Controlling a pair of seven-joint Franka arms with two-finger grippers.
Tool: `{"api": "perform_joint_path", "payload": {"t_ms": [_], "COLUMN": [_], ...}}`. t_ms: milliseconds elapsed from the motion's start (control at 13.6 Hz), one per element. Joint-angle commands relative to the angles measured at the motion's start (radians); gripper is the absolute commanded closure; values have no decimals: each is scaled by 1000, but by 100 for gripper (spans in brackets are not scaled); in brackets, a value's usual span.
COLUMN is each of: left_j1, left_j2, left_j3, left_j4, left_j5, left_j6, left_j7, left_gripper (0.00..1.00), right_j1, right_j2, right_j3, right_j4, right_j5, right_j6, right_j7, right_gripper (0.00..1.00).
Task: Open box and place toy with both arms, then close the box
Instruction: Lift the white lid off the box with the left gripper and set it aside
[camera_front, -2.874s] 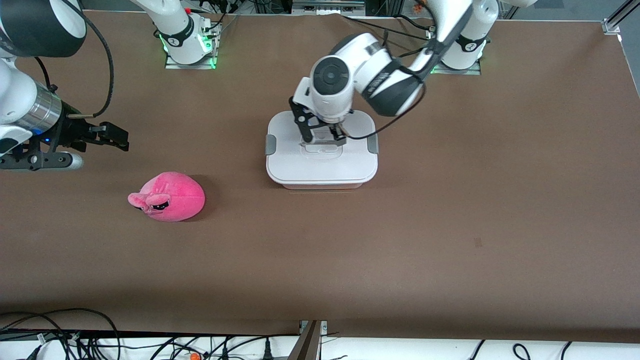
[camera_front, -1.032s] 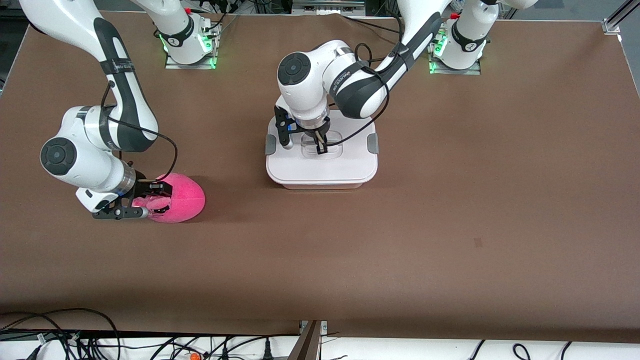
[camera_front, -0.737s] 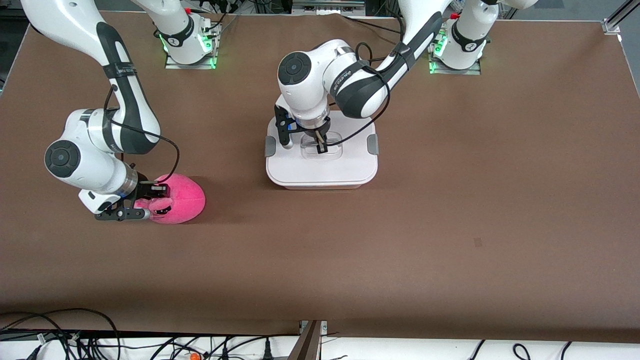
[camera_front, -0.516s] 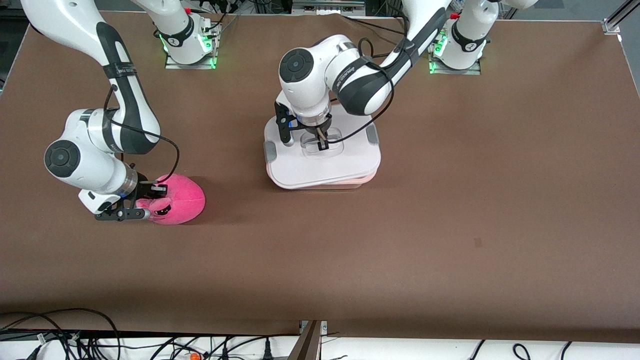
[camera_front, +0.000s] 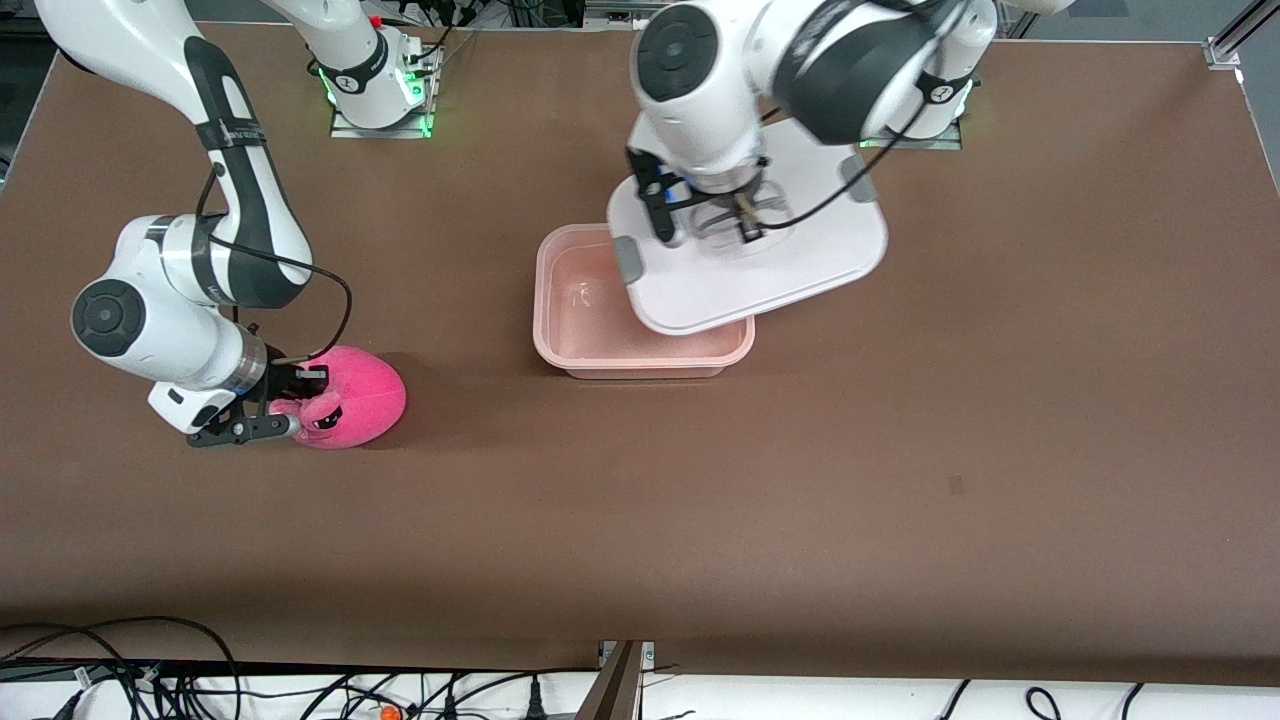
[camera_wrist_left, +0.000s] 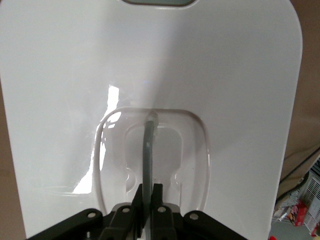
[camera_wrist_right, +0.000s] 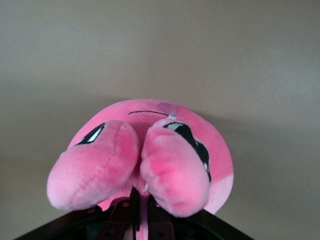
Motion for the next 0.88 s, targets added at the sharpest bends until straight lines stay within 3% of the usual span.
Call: {"api": "perform_joint_path", "payload": {"t_ms": [0,221,442,811], "left_j1": [150,289,391,435], "left_j2": [-61,-89,-45,-21], "left_j3": [-10,-1,-4,1], "left_j4": [-21,-32,-35,-61], "left_j5": [-23,11,83,101], "left_j6": [-131,-185,-159,-150], "left_j7": [91,269,466,573], "left_gripper": [100,100,100,100], "right_j1": [21,51,103,322], "right_j2": [-23,-21,-12,-15], "right_j3": [16,40,71,92], "right_j4": [146,280,365,406], "right_j5": [6,6,6,-55], "right_j6": [-215,-365,-383,-409], "right_j7": [-120,-281,-464,-513], "right_gripper": [100,100,100,100]}}
